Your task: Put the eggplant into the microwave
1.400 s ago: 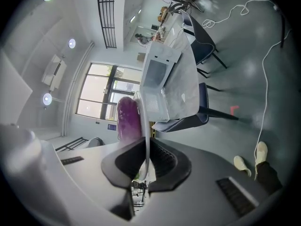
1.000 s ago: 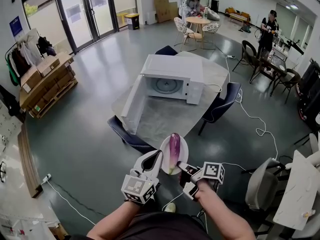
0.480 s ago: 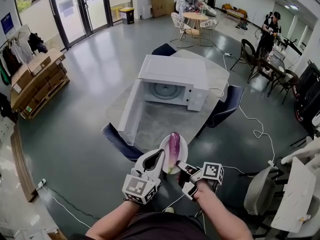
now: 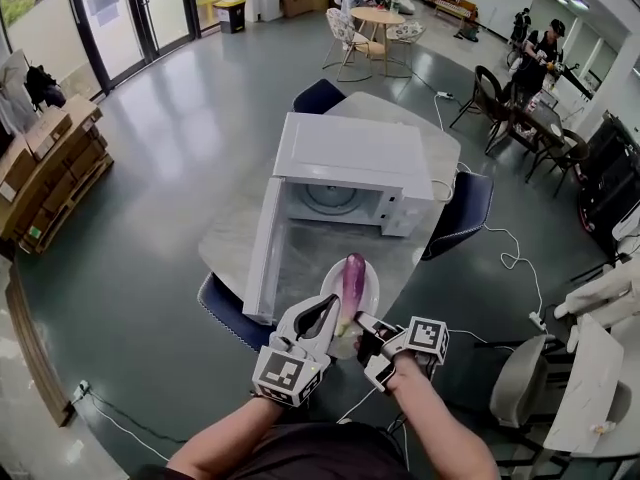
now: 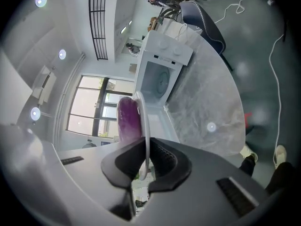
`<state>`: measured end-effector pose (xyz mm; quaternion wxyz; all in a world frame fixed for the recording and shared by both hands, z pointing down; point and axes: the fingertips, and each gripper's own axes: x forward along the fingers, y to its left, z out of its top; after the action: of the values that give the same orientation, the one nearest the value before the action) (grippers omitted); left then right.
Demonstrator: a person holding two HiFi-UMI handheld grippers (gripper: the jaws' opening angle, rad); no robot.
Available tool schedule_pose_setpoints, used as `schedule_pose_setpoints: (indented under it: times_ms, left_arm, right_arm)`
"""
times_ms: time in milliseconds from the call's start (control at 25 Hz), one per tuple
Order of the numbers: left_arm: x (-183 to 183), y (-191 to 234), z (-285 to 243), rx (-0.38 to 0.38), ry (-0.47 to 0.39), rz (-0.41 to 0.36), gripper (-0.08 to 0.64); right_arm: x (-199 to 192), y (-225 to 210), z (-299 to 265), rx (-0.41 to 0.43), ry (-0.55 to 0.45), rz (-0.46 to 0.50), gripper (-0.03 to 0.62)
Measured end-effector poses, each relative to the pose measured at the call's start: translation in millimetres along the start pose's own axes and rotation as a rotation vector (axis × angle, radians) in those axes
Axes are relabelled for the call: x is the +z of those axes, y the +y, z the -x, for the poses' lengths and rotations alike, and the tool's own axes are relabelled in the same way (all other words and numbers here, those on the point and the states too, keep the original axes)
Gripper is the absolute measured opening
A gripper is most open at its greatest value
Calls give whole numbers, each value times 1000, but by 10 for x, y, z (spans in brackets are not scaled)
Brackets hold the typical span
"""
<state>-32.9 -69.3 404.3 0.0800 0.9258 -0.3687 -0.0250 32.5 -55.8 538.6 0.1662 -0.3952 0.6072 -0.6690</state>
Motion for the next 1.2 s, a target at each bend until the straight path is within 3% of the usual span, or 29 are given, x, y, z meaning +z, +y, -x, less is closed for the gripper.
schedule_pose_setpoints:
  times_ms: [240, 480, 1200]
  left_arm:
    - [100, 349, -183, -58, -9, 11, 6]
    - [29, 557, -330, -47, -6, 36, 6]
    - [-154, 1295, -1176, 126, -2, 68, 6]
  right_arm:
    - [226, 43, -446, -12, -71, -39, 28]
    - [440, -90, -817, -36, -94, -80, 28]
    - [1574, -622, -2019, -79, -128, -190, 28]
